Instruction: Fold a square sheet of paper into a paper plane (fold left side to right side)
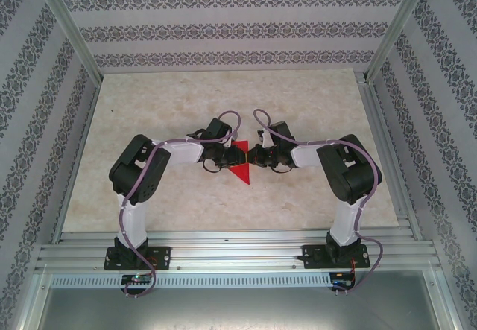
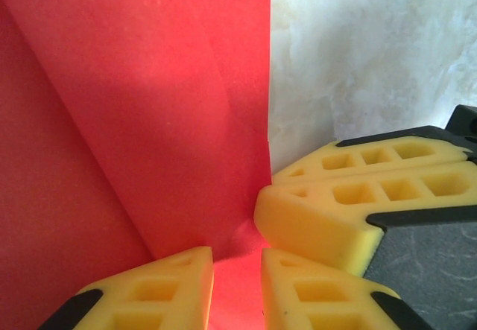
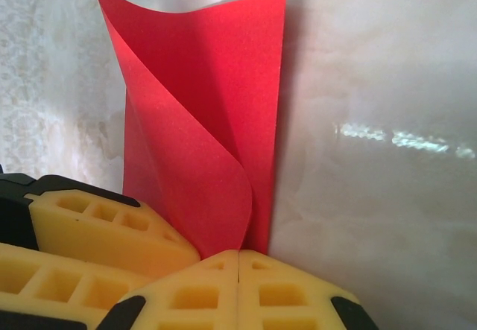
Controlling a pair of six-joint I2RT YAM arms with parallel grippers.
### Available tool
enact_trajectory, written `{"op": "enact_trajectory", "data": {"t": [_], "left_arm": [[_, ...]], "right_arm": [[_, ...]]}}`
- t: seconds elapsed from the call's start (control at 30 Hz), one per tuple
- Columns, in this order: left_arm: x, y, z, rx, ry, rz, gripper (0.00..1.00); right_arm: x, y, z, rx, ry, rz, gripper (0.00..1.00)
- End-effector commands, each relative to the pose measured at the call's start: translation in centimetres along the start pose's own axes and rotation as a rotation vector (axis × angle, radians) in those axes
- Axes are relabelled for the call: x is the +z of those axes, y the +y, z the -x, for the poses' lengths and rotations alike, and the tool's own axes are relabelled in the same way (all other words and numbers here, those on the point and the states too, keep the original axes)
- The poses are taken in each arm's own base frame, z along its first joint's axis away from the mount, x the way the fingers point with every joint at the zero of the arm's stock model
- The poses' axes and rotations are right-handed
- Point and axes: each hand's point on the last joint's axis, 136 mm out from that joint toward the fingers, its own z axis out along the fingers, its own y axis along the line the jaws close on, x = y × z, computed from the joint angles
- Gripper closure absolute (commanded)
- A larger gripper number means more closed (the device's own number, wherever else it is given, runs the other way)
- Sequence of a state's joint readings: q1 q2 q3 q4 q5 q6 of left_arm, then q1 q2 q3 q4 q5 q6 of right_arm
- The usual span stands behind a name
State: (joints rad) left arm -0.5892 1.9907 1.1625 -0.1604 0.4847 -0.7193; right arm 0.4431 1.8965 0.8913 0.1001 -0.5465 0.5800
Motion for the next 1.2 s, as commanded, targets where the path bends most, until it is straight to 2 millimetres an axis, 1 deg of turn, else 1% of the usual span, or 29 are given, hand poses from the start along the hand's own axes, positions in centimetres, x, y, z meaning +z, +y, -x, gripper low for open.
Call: {"op": "enact_trajectory", "data": {"t": [0.0, 0.07, 0.13, 0.2, 0.27, 0.33, 0.43, 0.5, 0.57, 0.67, 0.9, 1.17], "left_arm": [[0.8, 2.0, -0.8, -0.011, 0.021, 0.049, 0.74], [0.9, 2.3, -1.0, -0.017, 0.024, 0.053, 0.74], [1.0, 2.5, -1.0, -0.02, 0.024, 0.056, 0.74], [1.1, 2.5, -1.1, -0.022, 0.026, 0.055, 0.74], [1.1, 2.5, -1.2, -0.024, 0.025, 0.054, 0.74], [1.1, 2.5, -1.1, -0.024, 0.022, 0.051, 0.74], [1.1, 2.5, -1.1, -0.024, 0.022, 0.051, 0.74], [1.1, 2.5, -1.2, -0.024, 0.023, 0.052, 0.74], [1.1, 2.5, -1.2, -0.022, 0.023, 0.053, 0.74], [1.1, 2.6, -1.2, -0.023, 0.022, 0.054, 0.75], [1.1, 2.5, -1.2, -0.025, 0.023, 0.053, 0.75], [1.2, 2.5, -1.1, -0.02, 0.025, 0.056, 0.75]], "right_arm": [[-0.5, -0.6, 0.2, -0.008, -0.008, -0.054, 0.88], [-1.8, 0.2, 1.3, -0.023, -0.04, -0.053, 0.84], [-3.6, 1.1, 2.3, -0.045, -0.076, -0.066, 0.76], [-5.2, 1.9, 2.7, -0.064, -0.101, -0.073, 0.73], [-6.5, 2.8, 2.3, -0.077, -0.114, -0.063, 0.73], [-6.8, 3.8, 1.0, -0.077, -0.106, -0.031, 0.76], [-6.2, 5.2, -1.6, -0.069, -0.08, 0.029, 0.81], [-5.6, 5.6, -3.1, -0.052, -0.06, 0.058, 0.83], [-5.0, 6.0, -3.8, -0.046, -0.055, 0.085, 0.84], [-4.2, 6.0, -4.3, -0.045, -0.04, 0.086, 0.84], [-2.3, 4.2, -5.8, -0.015, 0.017, 0.047, 0.85], [-1.7, 2.8, -7.2, 0.003, 0.055, 0.012, 0.85]]}}
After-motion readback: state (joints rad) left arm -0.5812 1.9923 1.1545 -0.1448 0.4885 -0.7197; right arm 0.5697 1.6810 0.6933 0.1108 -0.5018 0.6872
